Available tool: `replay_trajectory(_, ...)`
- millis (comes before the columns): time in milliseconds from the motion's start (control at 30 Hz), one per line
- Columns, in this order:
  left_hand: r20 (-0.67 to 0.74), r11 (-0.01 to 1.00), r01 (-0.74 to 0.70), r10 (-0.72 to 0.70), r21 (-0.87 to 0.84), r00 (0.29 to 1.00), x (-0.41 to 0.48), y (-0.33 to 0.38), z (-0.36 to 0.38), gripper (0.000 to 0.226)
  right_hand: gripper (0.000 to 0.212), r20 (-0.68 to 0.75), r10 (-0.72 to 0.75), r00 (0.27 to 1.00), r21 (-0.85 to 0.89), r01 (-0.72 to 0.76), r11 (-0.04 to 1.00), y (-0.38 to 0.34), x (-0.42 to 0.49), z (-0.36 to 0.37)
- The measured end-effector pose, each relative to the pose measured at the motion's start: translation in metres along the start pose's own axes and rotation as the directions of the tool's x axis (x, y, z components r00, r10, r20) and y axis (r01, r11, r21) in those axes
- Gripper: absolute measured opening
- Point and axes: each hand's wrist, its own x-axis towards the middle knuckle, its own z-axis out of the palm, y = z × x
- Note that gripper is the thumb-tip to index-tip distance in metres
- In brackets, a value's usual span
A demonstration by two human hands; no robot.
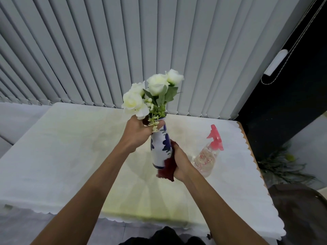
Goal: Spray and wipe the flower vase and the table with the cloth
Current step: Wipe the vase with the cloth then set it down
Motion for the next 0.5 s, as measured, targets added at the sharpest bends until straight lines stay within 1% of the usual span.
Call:
replay_trajectory(33,0.007,0.999,0.008,-0.007,-0.041,1.0,0.001,-0.002,0.0,0.051,0.044,0.018,0.036,0.999,0.068,-0.037,0.997,0.002,0.003,-0.002)
replay_trajectory(67,-0.003,0.997,0.014,-0.015,-0.08,1.0,0.001,-0.004,0.001,0.043,0.041,0.014,0.03,0.999,0.126,-0.031,0.992,0.002,0.006,-0.002)
replay_trajectory(133,-0.067,0.995,0.026,-0.033,-0.097,0.997,0.0,-0.004,0.003,0.029,0.035,-0.026,-0.024,0.999,0.198,0.028,0.98,-0.001,0.006,0.002)
replay_trajectory(200,-0.16,0.999,0.02,-0.015,0.031,0.987,-0.001,-0.004,0.005,0.035,0.027,-0.117,-0.077,0.99,0.183,0.097,0.978,-0.002,0.005,0.006)
replay_trajectory(267,-0.241,0.984,0.014,0.031,0.18,0.97,-0.001,-0.004,0.006,0.041,0.021,-0.169,-0.131,0.977,0.152,0.157,0.976,-0.002,0.005,0.008)
replay_trajectory(333,-0.28,0.975,0.044,0.019,0.217,0.96,0.0,-0.007,0.005,0.042,0.022,-0.238,-0.186,0.953,0.042,0.202,0.979,-0.001,0.002,0.011)
replay_trajectory(400,-0.27,0.984,0.095,-0.052,0.149,0.962,0.001,-0.01,0.006,0.037,0.029,-0.308,-0.278,0.91,-0.176,0.232,0.957,-0.002,0.002,0.011)
replay_trajectory(433,-0.25,0.989,0.104,-0.073,0.11,0.965,0.001,-0.011,0.006,0.032,0.031,-0.321,-0.339,0.884,-0.283,0.252,0.925,-0.002,0.001,0.012)
replay_trajectory(500,-0.226,0.993,0.076,-0.055,0.088,0.973,0.001,-0.011,0.005,0.026,0.033,-0.27,-0.471,0.84,-0.422,0.336,0.842,-0.005,-0.005,0.018)
